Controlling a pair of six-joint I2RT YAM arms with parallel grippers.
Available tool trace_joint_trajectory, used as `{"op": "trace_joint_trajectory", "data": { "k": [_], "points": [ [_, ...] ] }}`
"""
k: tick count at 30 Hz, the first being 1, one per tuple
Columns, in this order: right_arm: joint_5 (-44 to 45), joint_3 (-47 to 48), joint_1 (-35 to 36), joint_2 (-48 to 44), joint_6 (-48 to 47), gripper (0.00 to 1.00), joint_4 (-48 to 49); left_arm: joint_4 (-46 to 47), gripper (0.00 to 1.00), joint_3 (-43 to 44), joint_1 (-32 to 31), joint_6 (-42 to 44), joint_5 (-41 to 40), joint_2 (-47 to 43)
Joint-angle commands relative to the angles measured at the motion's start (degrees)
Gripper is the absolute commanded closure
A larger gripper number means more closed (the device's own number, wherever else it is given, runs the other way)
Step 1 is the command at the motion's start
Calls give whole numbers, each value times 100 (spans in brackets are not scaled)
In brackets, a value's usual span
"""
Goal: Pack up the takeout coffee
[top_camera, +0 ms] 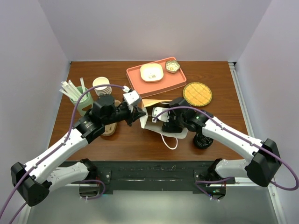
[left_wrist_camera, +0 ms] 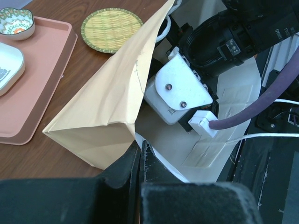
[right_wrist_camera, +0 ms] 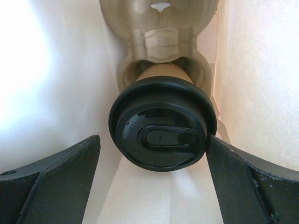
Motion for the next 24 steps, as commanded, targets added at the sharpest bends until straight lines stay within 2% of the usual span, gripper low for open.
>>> {"op": "trace_joint_trajectory", "data": {
  "k": [1, 13, 24],
  "points": [
    [-4, 287, -48, -209, -19, 1, -208, 35, 100, 430, 24, -8, -109, 59],
    [-4, 516, -48, -95, 122, 1, -244, -282, 100, 659, 33, -166, -205, 209],
    [-355, 814, -57, 19, 201, 1, -455, -704, 100, 993, 24, -351, -478, 367]
  ]
}}
